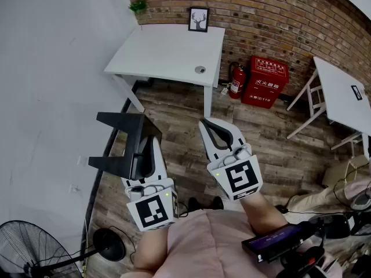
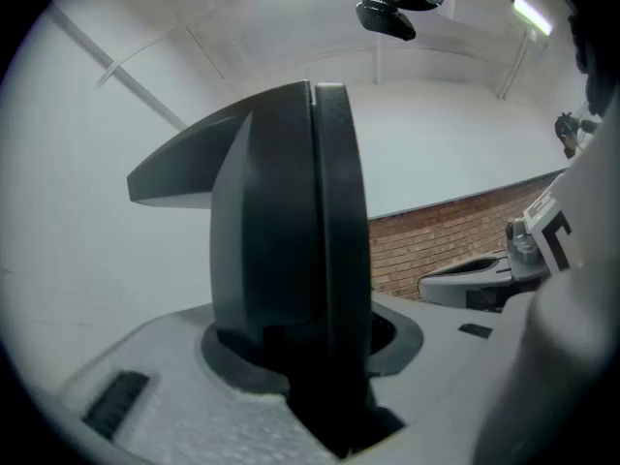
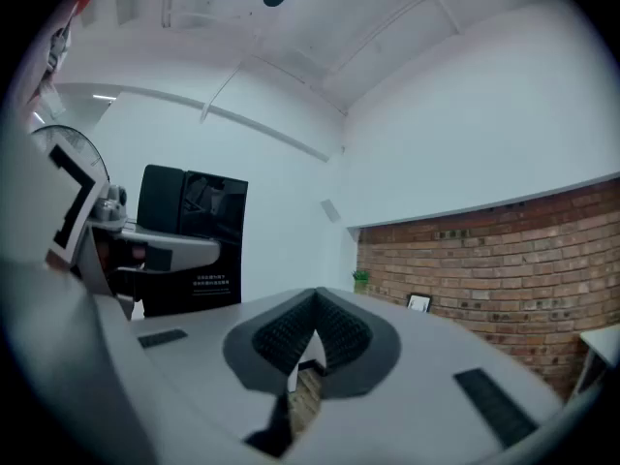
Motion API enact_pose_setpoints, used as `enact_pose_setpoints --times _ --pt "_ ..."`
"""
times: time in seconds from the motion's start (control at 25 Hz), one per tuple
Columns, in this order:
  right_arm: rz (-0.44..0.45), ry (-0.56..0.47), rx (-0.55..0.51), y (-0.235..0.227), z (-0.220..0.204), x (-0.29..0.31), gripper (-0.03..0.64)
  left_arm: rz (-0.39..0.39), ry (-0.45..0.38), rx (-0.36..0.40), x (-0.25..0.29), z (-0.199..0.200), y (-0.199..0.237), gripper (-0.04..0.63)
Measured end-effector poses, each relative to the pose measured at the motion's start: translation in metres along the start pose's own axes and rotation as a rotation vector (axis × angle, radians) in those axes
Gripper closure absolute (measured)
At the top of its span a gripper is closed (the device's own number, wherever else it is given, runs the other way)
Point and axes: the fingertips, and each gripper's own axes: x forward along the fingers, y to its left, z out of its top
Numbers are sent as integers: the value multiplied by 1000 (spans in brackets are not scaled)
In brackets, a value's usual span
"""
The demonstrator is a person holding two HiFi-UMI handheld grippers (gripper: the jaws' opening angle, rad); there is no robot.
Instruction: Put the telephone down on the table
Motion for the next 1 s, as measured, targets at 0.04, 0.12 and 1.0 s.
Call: enact_pose_setpoints --times 0.04,0.12,1.0 --pt "0 1 -1 0 0 0 614 0 0 0 0 0 0 425" --pt "1 2 -4 0 0 -1 612 -1 1 0 0 0 -1 425" --pt "238 -42 64 8 -2 -16 481 -456 67 -150 10 11 -41 425"
